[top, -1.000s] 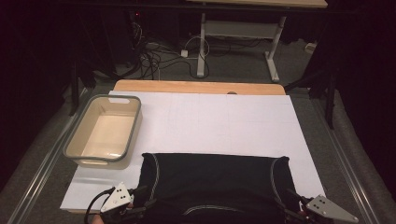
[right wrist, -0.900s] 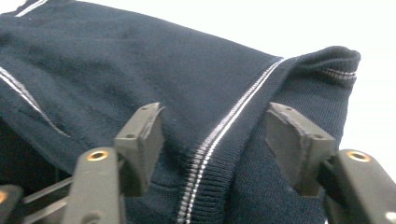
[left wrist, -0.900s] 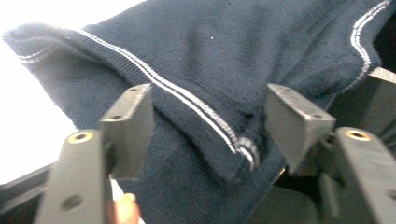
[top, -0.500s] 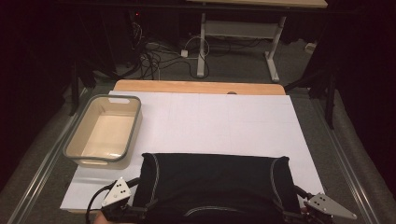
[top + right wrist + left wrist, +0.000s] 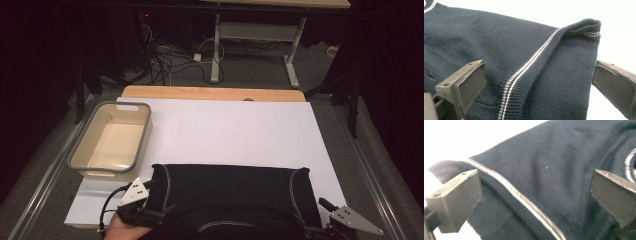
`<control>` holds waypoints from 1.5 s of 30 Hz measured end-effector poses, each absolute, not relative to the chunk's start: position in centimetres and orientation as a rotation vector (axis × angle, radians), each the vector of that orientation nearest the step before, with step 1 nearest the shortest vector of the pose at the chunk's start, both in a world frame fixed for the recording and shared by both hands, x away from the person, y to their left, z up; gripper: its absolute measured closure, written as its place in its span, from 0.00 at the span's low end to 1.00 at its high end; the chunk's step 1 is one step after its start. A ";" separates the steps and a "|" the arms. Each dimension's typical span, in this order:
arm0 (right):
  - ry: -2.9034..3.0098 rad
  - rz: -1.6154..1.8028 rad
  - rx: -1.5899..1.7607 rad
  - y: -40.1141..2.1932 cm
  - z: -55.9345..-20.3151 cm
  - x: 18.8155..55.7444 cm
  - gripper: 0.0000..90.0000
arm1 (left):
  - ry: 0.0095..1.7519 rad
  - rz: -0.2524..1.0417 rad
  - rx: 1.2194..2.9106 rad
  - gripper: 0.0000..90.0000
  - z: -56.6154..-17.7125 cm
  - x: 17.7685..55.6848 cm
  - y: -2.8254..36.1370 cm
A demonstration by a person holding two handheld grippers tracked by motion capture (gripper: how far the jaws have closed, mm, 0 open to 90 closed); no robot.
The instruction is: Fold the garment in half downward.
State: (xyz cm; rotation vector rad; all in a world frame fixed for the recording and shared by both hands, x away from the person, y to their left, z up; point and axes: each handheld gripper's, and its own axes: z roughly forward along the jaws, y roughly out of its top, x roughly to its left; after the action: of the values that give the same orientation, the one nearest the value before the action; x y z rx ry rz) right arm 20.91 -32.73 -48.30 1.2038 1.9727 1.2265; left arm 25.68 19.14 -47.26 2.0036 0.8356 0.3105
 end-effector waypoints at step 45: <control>2.082 0.946 1.434 -32.9 -47.9 33.1 0.35 | 0.834 0.286 2.064 0.02 -49.0 30.7 17.1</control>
State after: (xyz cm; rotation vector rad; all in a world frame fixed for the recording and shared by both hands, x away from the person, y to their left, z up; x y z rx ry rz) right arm 33.14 -32.95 -47.91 1.4341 2.0816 0.9456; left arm 30.68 17.11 -49.01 2.0644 0.8338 0.2863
